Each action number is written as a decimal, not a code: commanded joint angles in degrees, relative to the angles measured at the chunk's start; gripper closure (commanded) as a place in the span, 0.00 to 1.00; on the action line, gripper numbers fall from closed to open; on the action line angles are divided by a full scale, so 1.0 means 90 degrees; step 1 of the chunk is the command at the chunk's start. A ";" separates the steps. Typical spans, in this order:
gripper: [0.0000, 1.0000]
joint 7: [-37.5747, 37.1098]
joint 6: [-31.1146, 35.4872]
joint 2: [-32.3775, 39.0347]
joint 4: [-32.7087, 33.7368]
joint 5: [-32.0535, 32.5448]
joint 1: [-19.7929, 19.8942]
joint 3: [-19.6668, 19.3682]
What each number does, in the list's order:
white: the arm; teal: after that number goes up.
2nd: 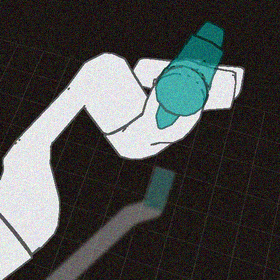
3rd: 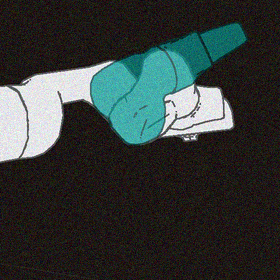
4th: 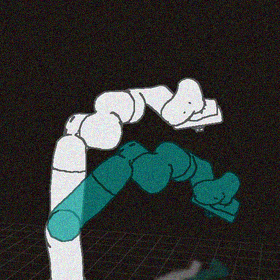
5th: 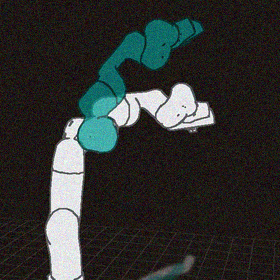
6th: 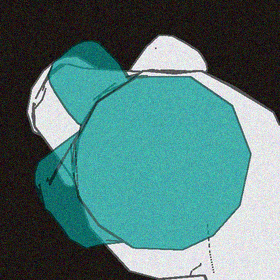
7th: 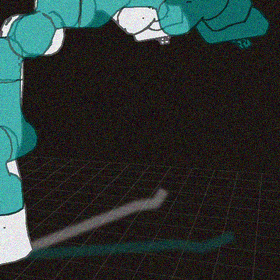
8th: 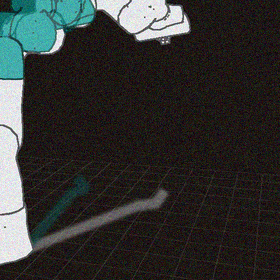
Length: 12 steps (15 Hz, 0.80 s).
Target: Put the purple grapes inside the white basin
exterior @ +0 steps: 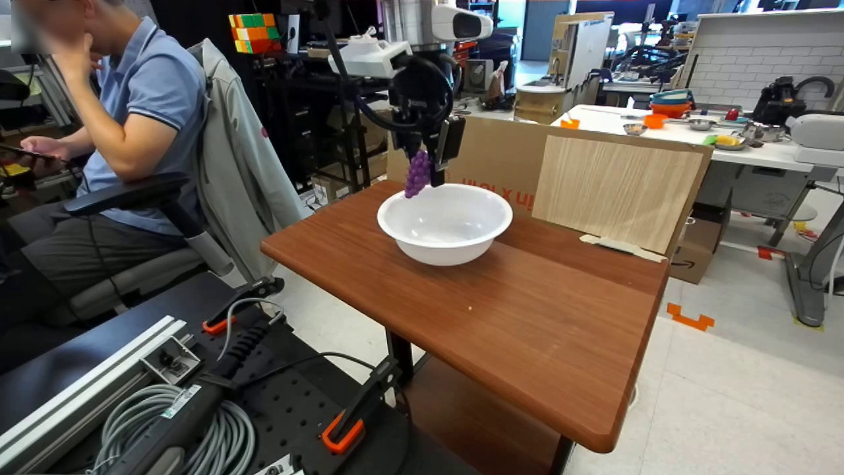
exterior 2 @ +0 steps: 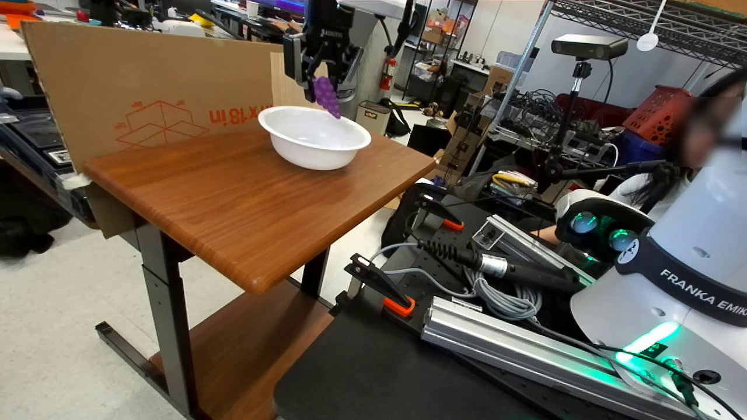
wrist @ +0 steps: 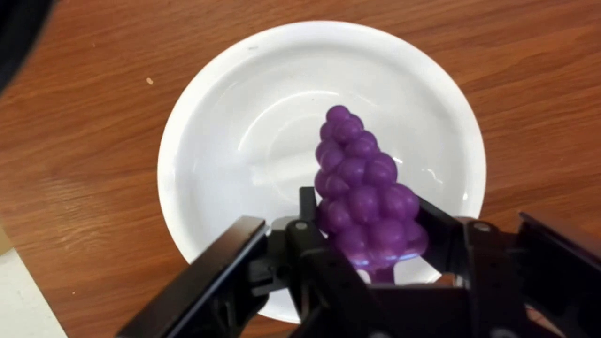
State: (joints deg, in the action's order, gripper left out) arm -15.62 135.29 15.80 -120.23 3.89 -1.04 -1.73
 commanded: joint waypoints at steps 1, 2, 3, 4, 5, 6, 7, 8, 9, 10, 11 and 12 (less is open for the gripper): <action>0.80 -0.0122 -0.0345 0.0533 0.0673 -0.0405 0.0075 -0.0063; 0.80 -0.0120 -0.0392 0.0616 0.0763 -0.0501 0.0112 -0.0087; 0.80 -0.0147 -0.0420 0.0672 0.0829 -0.0567 0.0128 -0.0119; 0.80 -0.0178 -0.0456 0.0747 0.0915 -0.0647 0.0147 -0.0144; 0.80 -0.0225 -0.0483 0.0814 0.0976 -0.0673 0.0151 -0.0176; 0.80 -0.0292 -0.0481 0.0878 0.1021 -0.0633 0.0130 -0.0216; 0.80 -0.0341 -0.0488 0.0924 0.1056 -0.0596 0.0115 -0.0244; 0.80 -0.0390 -0.0468 0.0974 0.1077 -0.0579 0.0096 -0.0260; 0.80 -0.0441 -0.0472 0.1011 0.1094 -0.0566 0.0081 -0.0273; 0.30 -0.0461 -0.0474 0.1045 0.1109 -0.0584 0.0078 -0.0264; 0.29 -0.0492 -0.0490 0.1069 0.1121 -0.0565 0.0065 -0.0269; 0.22 -0.0512 -0.0471 0.1059 0.1111 -0.0559 0.0049 -0.0264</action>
State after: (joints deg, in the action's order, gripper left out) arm -19.05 132.77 23.86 -112.56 -0.44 0.01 -3.72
